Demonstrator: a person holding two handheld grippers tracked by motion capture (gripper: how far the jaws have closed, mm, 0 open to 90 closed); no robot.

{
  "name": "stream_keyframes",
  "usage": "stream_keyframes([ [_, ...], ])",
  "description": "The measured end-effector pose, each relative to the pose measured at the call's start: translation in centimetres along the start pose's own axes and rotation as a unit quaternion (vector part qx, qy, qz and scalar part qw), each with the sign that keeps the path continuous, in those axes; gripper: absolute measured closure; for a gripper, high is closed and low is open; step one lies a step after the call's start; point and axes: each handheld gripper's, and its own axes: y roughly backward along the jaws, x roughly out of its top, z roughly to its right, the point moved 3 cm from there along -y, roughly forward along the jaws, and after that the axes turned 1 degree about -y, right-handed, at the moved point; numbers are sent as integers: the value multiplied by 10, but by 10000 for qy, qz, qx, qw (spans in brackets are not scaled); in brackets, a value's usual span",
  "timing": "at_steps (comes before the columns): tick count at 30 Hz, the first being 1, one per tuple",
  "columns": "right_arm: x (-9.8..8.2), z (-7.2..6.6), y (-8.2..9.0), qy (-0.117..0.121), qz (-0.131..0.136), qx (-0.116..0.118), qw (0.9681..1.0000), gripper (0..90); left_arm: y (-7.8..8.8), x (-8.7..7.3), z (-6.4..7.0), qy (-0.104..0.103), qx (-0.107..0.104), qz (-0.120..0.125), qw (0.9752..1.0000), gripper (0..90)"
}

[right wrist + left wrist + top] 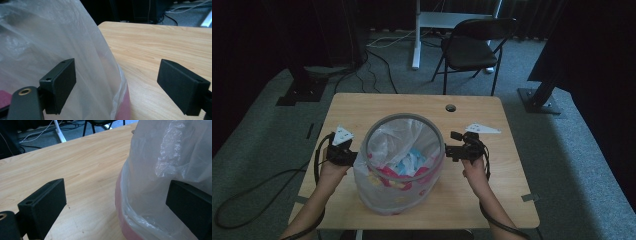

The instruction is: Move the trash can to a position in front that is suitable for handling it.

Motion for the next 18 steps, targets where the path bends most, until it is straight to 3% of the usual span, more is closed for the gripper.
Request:
stream_keyframes([
  [8,-10,-13,7,-79,16,110,9999,146,15,-8,7,-134,29,14,9999,29],
  [13,-15,-20,11,42,12,136,9999,146,23,-13,10,-145,6,-1,9999,29],
  [18,-19,-26,14,0,22,202,9998,146,31,-17,13,-179,15,23,9998,29],
])
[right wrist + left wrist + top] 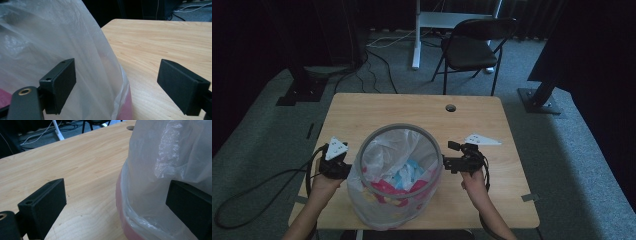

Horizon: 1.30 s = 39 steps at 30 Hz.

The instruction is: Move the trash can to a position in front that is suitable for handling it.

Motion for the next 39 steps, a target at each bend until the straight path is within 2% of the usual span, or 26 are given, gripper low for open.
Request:
stream_keyframes([
  [4,-2,-4,2,17,-19,33,10000,146,6,-2,3,-98,54,14,9999,29],
  [10,-6,-8,5,14,-7,83,10000,145,10,-5,6,-96,14,3,10000,29],
  [15,-8,-6,3,17,-48,144,9999,127,9,-8,4,10,-73,83,9999,26],
  [17,-9,-5,3,114,14,158,9998,126,7,-13,2,17,29,88,10000,23],
  [18,-9,-3,3,160,28,166,9997,126,5,-17,-1,42,54,71,10000,22],
  [21,-12,4,7,259,148,87,9995,127,1,-35,-10,344,-17,-98,9994,20],
  [24,-16,15,11,288,73,35,9996,127,-2,-56,-16,551,-45,-275,9981,6],
  [28,-23,26,20,283,58,8,9996,127,-1,-83,-21,688,108,-396,9968,0],
  [29,-25,28,24,310,92,50,9995,126,-1,-83,-21,688,108,-396,9968,0],
  [31,-25,30,26,313,97,92,9994,127,0,-93,-24,749,163,-460,9960,0],
  [35,-32,39,38,320,36,165,9993,126,5,-117,-30,1058,104,-487,9931,0],
  [37,-35,41,43,306,-3,201,9993,127,4,-129,-27,1089,138,-527,9926,0],
  [39,-37,43,47,278,4,199,9994,126,3,-131,-26,1087,144,-553,9924,0],
])
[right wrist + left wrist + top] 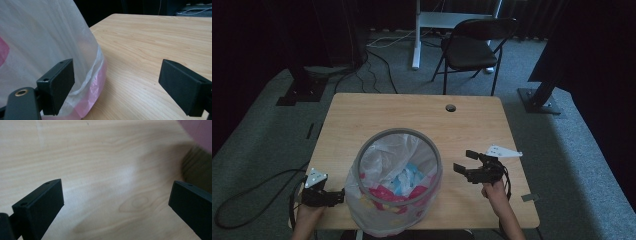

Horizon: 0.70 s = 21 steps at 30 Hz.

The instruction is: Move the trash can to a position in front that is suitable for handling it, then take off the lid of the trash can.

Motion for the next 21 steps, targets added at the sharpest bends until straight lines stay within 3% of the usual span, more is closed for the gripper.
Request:
stream_keyframes([
  [4,-1,1,8,-59,-14,-30,10000,127,0,-6,3,-73,-45,2,10000,0],
  [6,0,0,12,-39,-10,-3,10000,126,2,-6,4,-79,-83,145,9998,0],
  [11,5,-2,17,-3,13,32,10000,126,2,-6,3,-103,-104,240,9996,0],
  [17,29,-16,24,116,283,232,9993,119,-1,-9,3,-225,-205,180,9994,0],
  [21,41,-19,26,143,418,156,9989,114,-1,-12,0,-171,-235,176,9994,0],
])
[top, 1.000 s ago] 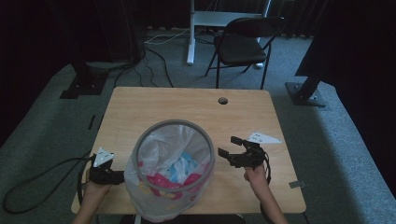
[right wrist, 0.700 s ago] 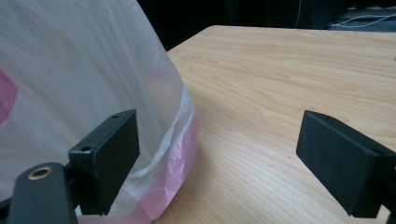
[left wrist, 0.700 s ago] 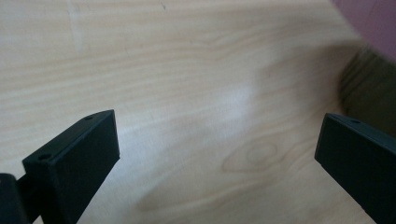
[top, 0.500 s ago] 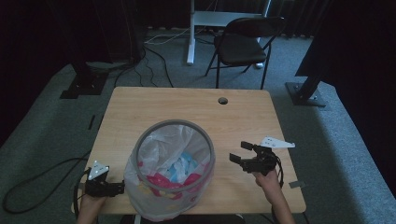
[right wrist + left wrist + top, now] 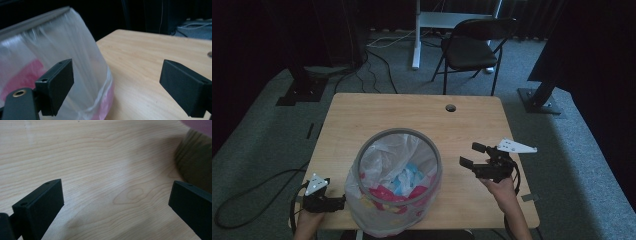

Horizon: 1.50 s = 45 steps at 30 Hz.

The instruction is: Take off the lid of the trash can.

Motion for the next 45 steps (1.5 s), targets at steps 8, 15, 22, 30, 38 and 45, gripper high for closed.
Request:
stream_keyframes([
  [8,34,-12,-7,160,109,248,9995,114,-4,-5,-5,66,-4,-102,9999,0],
  [15,54,-28,-18,439,62,417,9981,114,-5,-6,-6,88,-24,-136,9999,0],
  [22,69,-46,-33,732,-145,738,9945,114,-6,-6,-5,43,-50,-197,9998,0],
  [30,83,-60,-53,892,-401,919,9909,125,-7,-6,-5,28,-78,-203,9998,0],
  [38,93,-68,-84,976,-923,1231,9833,198,-7,-6,-4,23,-132,-213,9997,0],
  [45,103,-72,-105,1063,-1227,1243,9789,379,-8,-5,-6,35,-145,-234,9996,0],
])
